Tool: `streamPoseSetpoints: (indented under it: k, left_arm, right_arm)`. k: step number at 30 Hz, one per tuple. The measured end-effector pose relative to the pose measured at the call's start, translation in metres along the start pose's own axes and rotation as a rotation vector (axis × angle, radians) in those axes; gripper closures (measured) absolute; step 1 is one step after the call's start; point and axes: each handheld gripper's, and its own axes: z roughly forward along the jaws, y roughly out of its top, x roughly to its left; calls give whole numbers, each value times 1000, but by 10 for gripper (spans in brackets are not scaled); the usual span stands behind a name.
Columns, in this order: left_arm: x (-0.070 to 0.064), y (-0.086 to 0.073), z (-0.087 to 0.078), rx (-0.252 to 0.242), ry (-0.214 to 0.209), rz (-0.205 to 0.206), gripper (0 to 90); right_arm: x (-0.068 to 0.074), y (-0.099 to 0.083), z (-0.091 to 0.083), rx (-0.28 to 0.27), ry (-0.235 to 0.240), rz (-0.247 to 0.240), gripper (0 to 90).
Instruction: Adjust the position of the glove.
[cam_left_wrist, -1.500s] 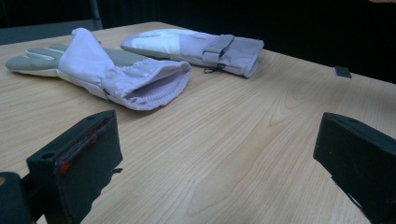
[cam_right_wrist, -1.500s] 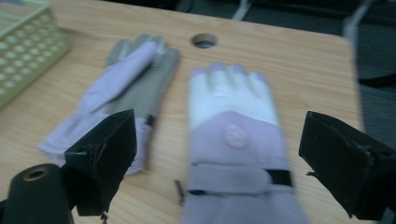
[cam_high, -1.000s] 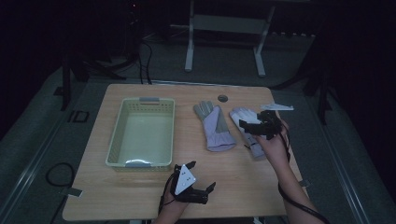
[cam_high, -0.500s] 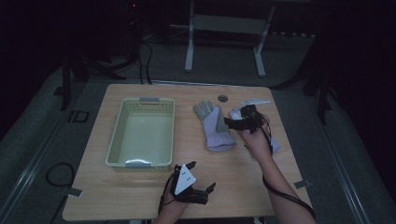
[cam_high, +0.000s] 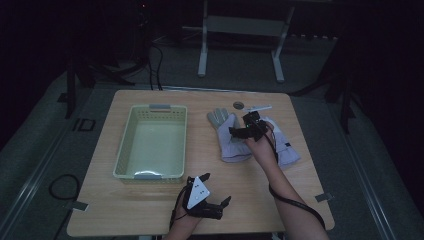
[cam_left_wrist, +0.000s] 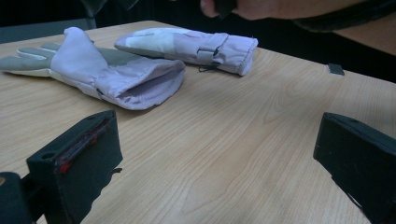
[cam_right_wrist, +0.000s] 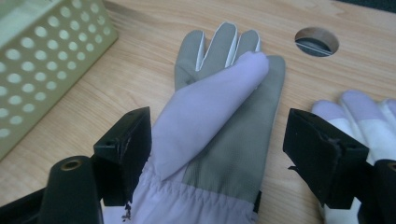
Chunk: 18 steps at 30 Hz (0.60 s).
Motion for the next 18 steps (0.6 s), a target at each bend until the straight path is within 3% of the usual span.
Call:
streamPoseSetpoints:
  k: [13,18]
  left_arm:
    - [0,0,0,3,-6,-3,11]
    - [0,0,0,3,-7,-3,11]
  right_arm:
    - [-8,-9,40,91,0,32,377]
    - [-12,-16,56,142,31,53,445]
